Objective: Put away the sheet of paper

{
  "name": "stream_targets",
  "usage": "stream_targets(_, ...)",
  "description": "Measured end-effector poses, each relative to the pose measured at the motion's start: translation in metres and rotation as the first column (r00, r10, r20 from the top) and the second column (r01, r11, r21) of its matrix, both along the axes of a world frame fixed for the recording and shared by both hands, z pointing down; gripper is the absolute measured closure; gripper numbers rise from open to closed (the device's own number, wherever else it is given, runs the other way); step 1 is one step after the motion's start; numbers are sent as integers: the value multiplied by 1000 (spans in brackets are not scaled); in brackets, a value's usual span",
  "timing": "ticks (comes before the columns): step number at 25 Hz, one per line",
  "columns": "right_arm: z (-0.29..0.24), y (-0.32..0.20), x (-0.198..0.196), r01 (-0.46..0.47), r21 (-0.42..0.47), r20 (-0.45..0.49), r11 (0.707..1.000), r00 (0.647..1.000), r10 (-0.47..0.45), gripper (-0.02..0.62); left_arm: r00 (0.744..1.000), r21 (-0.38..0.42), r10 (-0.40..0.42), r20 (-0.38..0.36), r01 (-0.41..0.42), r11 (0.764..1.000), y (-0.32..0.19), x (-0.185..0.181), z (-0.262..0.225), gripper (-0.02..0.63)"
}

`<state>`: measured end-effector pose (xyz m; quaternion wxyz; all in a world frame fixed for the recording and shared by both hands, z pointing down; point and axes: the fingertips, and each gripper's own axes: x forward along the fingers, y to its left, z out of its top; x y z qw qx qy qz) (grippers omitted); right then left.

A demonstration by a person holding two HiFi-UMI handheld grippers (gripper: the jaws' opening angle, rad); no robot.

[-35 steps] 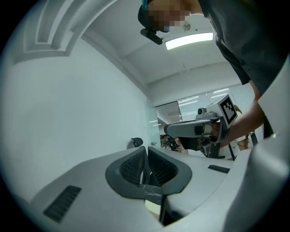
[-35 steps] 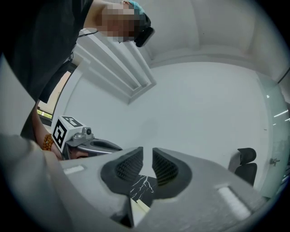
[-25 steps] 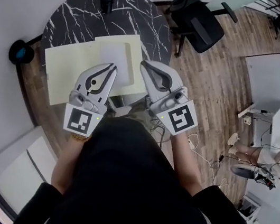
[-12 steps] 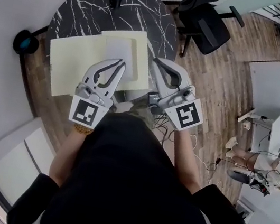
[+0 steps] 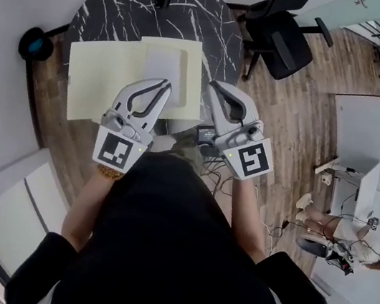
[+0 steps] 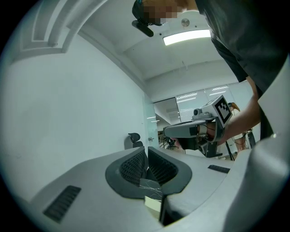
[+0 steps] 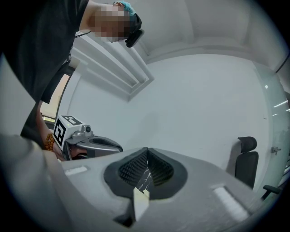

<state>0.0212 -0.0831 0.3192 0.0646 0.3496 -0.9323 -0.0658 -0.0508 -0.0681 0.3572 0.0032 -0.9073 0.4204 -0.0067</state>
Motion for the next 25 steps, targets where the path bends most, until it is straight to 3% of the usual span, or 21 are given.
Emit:
stream_targets(21, -6, 2, 17, -24, 33, 40, 999, 999, 23, 595, 998, 21, 12, 56, -13, 1000, 4, 9, 4, 571)
stream_targets(25, -5, 0, 21, -65, 53, 47, 997, 997, 62, 595, 999, 14, 17, 42, -18, 1000, 5, 8, 6, 571)
